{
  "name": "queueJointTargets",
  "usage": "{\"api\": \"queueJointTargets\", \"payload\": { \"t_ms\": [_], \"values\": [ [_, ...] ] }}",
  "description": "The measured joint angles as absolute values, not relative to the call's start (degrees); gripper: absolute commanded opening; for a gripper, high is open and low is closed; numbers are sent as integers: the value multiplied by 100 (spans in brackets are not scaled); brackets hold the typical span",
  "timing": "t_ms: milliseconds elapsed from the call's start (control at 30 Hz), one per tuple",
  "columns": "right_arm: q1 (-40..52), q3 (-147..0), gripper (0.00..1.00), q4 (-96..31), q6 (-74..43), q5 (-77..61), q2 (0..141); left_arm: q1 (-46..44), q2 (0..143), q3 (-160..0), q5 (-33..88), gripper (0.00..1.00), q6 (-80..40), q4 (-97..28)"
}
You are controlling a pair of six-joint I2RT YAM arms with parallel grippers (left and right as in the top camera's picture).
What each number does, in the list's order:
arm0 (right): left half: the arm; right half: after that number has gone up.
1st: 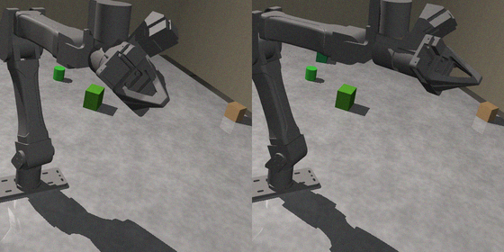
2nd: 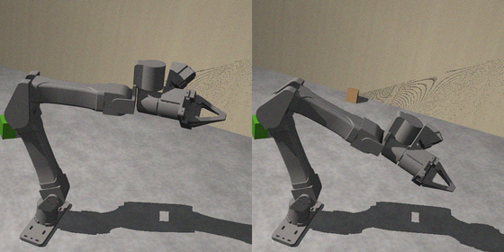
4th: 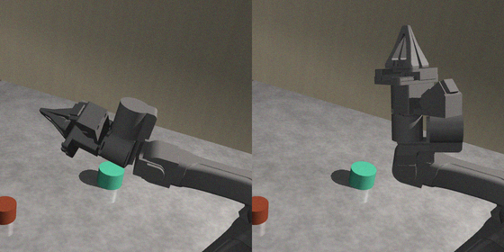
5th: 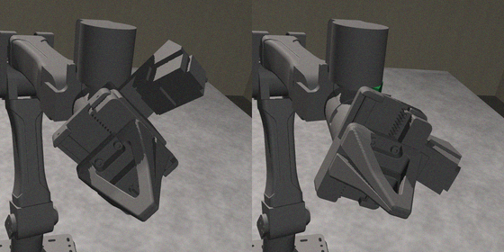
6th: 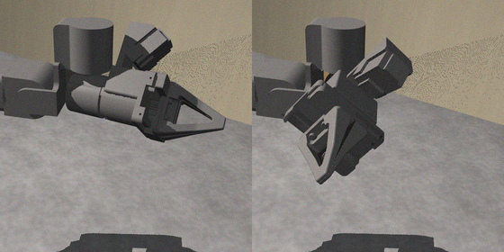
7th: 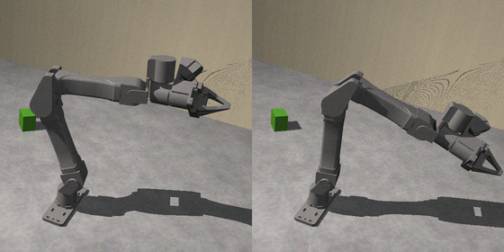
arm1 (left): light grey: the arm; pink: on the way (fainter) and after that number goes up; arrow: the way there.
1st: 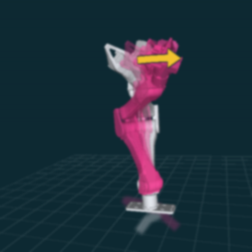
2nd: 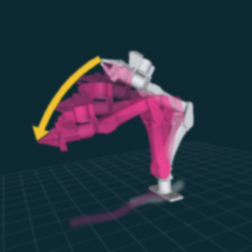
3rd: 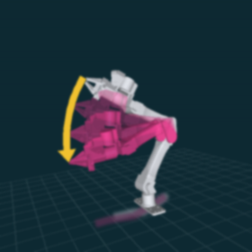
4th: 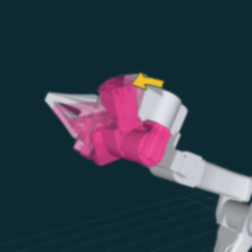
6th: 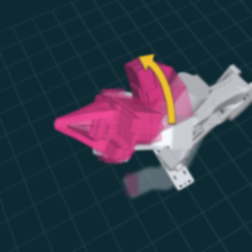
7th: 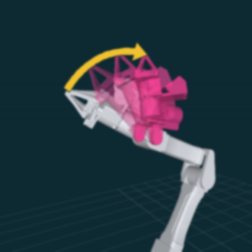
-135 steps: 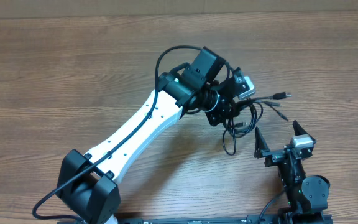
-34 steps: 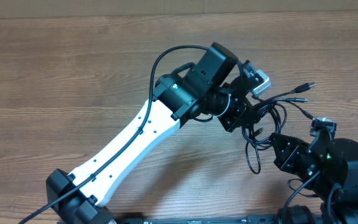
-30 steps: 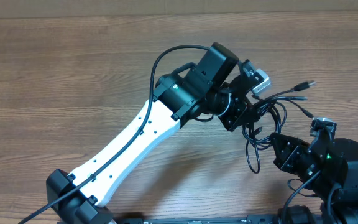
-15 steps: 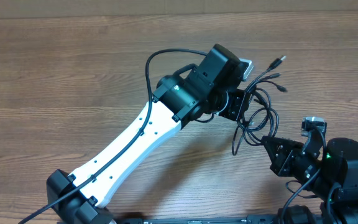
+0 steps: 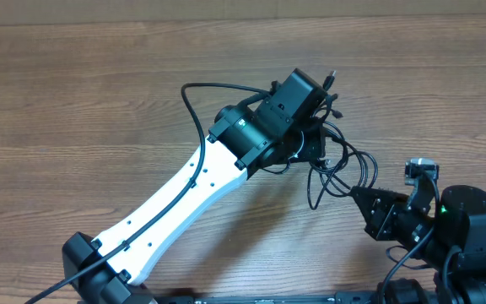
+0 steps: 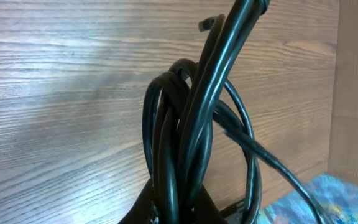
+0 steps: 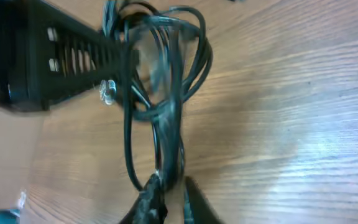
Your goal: Untangle cables
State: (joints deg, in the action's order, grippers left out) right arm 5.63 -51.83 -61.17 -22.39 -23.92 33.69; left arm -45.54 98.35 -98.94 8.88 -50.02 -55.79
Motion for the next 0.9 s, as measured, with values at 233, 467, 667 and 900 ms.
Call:
{"api": "queueJointTargets", "payload": {
  "t_ms": [233, 467, 667, 900],
  "values": [
    [561, -5183, 81, -6287, -2246, -2403, 3336, -4322, 9835, -9894, 314, 4, -4943, -5640],
    [561, -5183, 89, -6368, -2235, -2399, 3336, -4340, 9835, -9894, 425, 4, -4449, -5634],
    [561, -5183, 91, -6366, -2246, -2349, 3336, -4340, 9835, -9894, 1249, 4, -3142, -5306],
    [563, -5183, 89, -6372, -2248, -1931, 3336, -4340, 9835, -9894, 2130, 4, -1992, -5113]
  ]
}}
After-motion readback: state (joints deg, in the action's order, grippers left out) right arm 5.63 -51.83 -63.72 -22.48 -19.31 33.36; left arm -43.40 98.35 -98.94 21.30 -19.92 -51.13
